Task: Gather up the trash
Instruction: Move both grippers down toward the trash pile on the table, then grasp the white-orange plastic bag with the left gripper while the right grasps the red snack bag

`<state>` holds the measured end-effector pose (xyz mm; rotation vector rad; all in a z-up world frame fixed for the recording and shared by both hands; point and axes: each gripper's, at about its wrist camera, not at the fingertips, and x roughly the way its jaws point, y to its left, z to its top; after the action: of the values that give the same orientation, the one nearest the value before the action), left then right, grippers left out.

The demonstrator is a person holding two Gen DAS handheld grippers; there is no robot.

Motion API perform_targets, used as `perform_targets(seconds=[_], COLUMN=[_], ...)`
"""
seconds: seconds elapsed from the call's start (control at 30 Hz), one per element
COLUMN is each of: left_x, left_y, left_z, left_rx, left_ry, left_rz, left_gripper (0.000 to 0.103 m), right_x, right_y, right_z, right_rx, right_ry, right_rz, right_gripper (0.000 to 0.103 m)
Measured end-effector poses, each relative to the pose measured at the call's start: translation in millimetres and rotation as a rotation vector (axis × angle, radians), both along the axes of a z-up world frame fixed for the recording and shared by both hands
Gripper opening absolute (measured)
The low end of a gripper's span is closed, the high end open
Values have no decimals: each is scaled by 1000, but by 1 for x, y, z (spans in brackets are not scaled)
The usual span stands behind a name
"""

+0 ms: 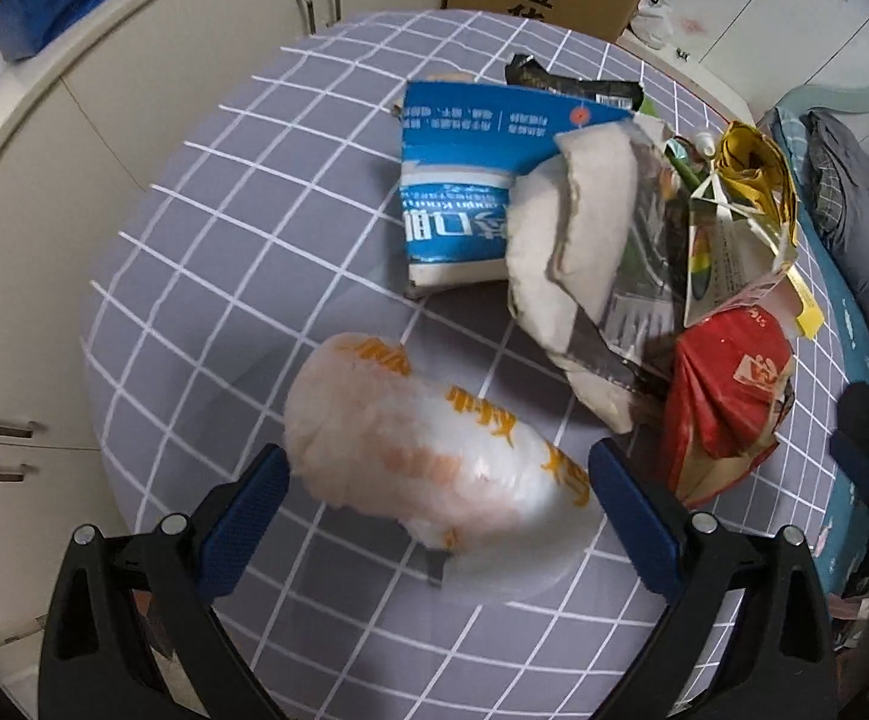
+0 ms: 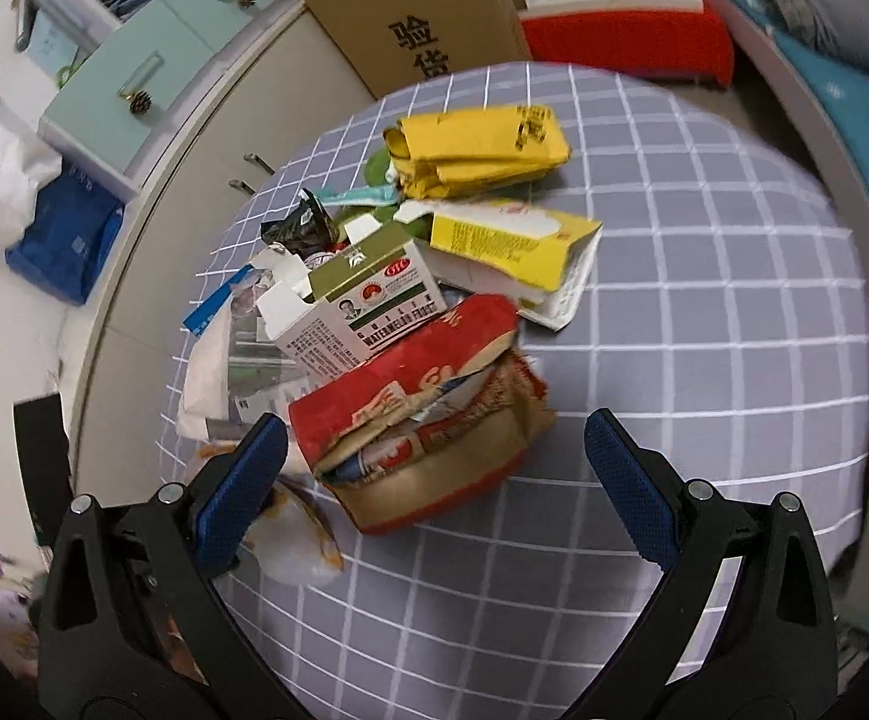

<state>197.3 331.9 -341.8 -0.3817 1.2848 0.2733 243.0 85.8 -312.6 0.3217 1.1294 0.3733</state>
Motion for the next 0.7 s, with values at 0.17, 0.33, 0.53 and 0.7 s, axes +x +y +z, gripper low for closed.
perform_targets(seconds=[0.17, 0.33, 0.53, 0.7], left_x=[9, 5, -12, -20], left_y=[5, 3, -1, -21], left_z=[-17, -13, 6, 37], left_rx=[-43, -42, -48, -62], left_ry=[26, 5, -8, -48], left_rz=[-18, -36, -59, -137], left_gripper=[66, 52, 50, 49], right_x=[11, 18, 19, 9], right_y=[4, 11, 5, -5], right_z=[-19, -28, -25, -9], right_rx=[49, 62, 111, 124], right_ry=[70, 92, 131, 143], right_rz=[-32, -14, -14, -20], right_gripper=[85, 60, 37, 16])
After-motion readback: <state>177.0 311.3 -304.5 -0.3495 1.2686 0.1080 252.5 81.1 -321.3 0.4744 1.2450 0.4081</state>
